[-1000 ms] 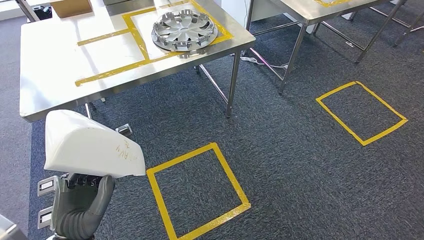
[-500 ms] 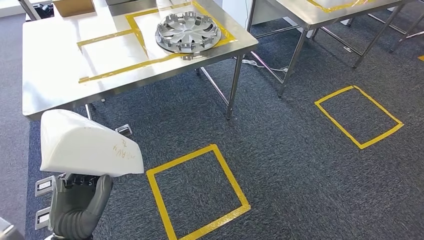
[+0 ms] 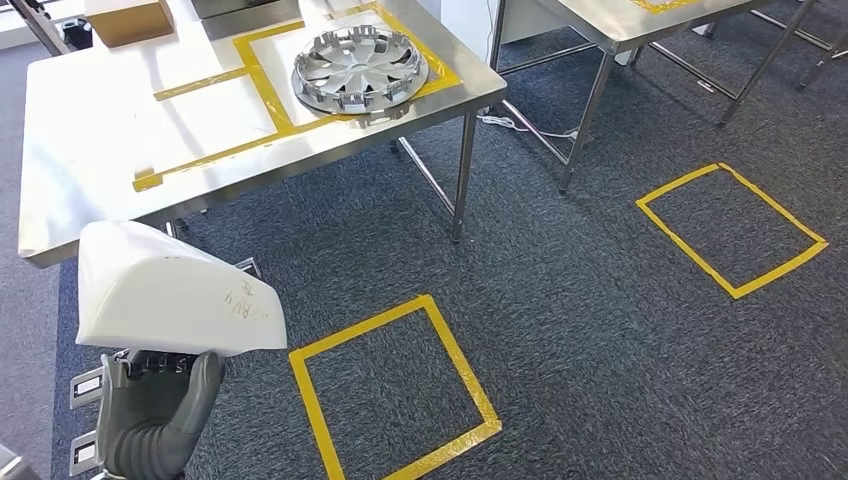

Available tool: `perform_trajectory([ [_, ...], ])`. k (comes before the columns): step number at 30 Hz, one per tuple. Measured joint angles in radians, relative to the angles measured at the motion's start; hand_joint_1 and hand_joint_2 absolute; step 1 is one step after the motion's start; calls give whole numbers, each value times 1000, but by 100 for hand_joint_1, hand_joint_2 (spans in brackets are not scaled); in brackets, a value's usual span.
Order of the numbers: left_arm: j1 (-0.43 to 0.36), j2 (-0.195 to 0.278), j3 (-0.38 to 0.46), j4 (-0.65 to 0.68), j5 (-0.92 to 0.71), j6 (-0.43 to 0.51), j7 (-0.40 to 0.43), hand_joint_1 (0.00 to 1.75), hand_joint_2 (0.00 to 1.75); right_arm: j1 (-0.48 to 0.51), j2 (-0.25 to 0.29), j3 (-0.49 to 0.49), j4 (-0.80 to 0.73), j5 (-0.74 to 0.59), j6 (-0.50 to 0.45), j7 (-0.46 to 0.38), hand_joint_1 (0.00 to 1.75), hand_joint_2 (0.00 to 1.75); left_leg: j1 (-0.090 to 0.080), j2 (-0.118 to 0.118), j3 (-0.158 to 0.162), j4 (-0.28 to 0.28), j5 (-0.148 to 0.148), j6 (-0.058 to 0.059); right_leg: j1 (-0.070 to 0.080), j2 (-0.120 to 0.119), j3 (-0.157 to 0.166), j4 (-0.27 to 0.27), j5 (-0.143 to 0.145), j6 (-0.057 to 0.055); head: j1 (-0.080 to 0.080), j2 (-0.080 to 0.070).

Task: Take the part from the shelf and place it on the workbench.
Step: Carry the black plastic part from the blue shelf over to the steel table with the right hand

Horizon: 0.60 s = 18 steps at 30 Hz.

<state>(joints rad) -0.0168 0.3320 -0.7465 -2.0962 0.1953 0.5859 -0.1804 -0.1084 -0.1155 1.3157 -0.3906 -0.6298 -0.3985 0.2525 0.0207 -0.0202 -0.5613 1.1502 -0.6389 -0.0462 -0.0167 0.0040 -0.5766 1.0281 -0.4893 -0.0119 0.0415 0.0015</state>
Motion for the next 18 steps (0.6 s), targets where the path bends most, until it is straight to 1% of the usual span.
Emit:
perform_trajectory([
  [1,1,0,1,0,0,0,0,175,175,1,0,0,0,0,0,0,0,0,0,2,-46,73,-20,0,2,-4,8,0,-7,-2,0,0],
  [2,2,0,1,0,0,0,0,175,175,2,0,0,0,0,0,0,0,0,0,3,-85,128,-26,1,5,-7,16,0,-15,-4,-1,0],
  [3,3,0,2,0,0,0,0,175,175,3,0,0,0,0,0,0,0,0,-1,3,-111,149,-11,4,7,-9,26,0,-23,-4,-1,0],
  [4,3,0,3,0,0,0,0,175,175,3,0,0,0,0,0,0,0,0,-2,3,-116,130,27,8,9,-11,39,0,-32,-4,-1,0],
  [5,3,0,4,0,0,0,0,175,175,3,0,0,0,0,0,0,0,0,-4,4,-106,77,80,15,11,-12,53,-1,-42,-3,-1,0],
  [6,3,1,5,1,0,0,0,175,175,3,1,0,0,0,0,0,0,0,-7,7,-89,20,125,23,12,-13,66,-3,-51,-1,0,0],
  [7,4,1,6,1,0,0,0,175,175,2,1,0,0,0,0,0,0,0,-13,11,-73,-29,159,32,13,-14,77,-4,-60,3,0,0],
  [8,5,1,7,1,0,0,0,175,175,1,2,0,0,0,0,0,0,0,-18,14,-60,-64,172,41,13,-15,82,-6,-66,8,0,0],
  [10,5,2,8,0,0,0,0,175,175,-1,2,0,0,0,0,0,0,0,-26,17,-47,-94,158,54,13,-18,85,-7,-68,20,0,0],
  [12,6,2,8,-2,-1,1,0,175,175,-2,3,0,0,0,0,0,0,0,-22,14,-29,-118,144,61,13,-18,84,3,-70,29,0,0],
  [13,6,2,8,-3,-2,1,-1,175,175,-3,3,0,0,1,0,0,0,0,-18,13,-19,-126,140,65,12,-15,74,25,-78,33,2,0],
  [14,7,2,8,-4,-3,2,-2,175,175,-4,3,0,0,1,0,0,0,0,-15,12,-9,-131,137,68,12,-13,52,65,-92,36,4,0],
  [15,6,2,8,-5,-4,2,-2,175,175,-5,3,0,0,2,0,0,0,0,-14,12,-1,-132,132,71,11,-10,18,122,-112,40,6,0],
  [16,7,2,8,-5,-4,3,-3,175,175,-5,3,0,0,2,0,0,0,0,-14,11,6,-133,125,73,10,-10,-27,185,-132,44,8,0],
  [17,8,2,8,-5,-5,4,-3,175,175,-4,3,0,0,2,0,1,0,0,-15,11,13,-132,118,73,9,-10,-68,235,-142,46,9,0],
  [18,9,2,8,-5,-5,7,-3,175,175,-2,2,0,0,2,0,1,0,0,-15,9,24,-132,110,73,9,-10,-98,260,-136,47,11,0],
])
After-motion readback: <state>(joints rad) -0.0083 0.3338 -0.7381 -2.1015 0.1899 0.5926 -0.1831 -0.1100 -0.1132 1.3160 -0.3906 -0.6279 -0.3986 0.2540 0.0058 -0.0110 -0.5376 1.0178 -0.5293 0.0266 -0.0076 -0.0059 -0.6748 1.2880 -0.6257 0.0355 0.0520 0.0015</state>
